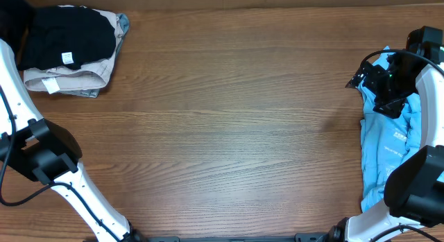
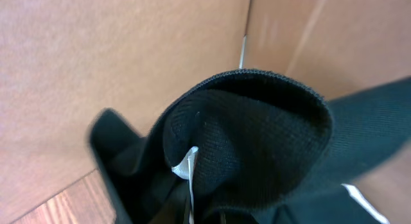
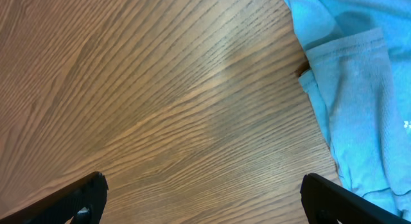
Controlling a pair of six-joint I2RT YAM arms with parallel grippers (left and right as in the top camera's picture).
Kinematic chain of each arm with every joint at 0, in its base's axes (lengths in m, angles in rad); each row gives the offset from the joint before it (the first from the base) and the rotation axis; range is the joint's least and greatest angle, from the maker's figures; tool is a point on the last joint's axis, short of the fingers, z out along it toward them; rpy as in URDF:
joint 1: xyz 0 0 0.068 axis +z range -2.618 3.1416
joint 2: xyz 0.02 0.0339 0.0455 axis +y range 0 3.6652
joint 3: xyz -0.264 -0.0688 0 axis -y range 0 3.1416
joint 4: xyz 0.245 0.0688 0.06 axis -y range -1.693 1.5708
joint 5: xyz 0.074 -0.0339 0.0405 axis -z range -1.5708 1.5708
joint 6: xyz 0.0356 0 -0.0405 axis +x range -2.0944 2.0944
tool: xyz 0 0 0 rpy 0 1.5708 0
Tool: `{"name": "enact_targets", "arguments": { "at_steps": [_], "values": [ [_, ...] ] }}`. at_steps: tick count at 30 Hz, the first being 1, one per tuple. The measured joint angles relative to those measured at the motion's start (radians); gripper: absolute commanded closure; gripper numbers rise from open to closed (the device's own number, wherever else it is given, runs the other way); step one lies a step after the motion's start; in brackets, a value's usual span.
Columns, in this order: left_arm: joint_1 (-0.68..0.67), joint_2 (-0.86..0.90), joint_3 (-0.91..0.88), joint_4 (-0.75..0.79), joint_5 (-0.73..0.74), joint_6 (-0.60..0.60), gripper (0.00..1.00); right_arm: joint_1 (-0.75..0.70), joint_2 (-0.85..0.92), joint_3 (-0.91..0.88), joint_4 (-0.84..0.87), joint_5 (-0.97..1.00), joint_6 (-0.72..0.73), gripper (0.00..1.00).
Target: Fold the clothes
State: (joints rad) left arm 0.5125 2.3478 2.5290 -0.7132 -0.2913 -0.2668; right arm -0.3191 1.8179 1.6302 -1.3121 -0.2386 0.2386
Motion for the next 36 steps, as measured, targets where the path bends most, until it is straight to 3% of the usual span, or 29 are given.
{"name": "enact_targets", "arguments": {
  "at_steps": [8, 36],
  "values": [
    [0.000, 0.000, 0.101, 0.022, 0.054, -0.023, 0.96, 0.000, 0.000, 0.000, 0.009, 0.000, 0.000, 0.00],
    [-0.054, 0.118, 0.100, 0.005, 0.071, -0.024, 0.96, 0.000, 0.000, 0.000, 0.009, 0.010, -0.004, 0.00]
  ]
}}
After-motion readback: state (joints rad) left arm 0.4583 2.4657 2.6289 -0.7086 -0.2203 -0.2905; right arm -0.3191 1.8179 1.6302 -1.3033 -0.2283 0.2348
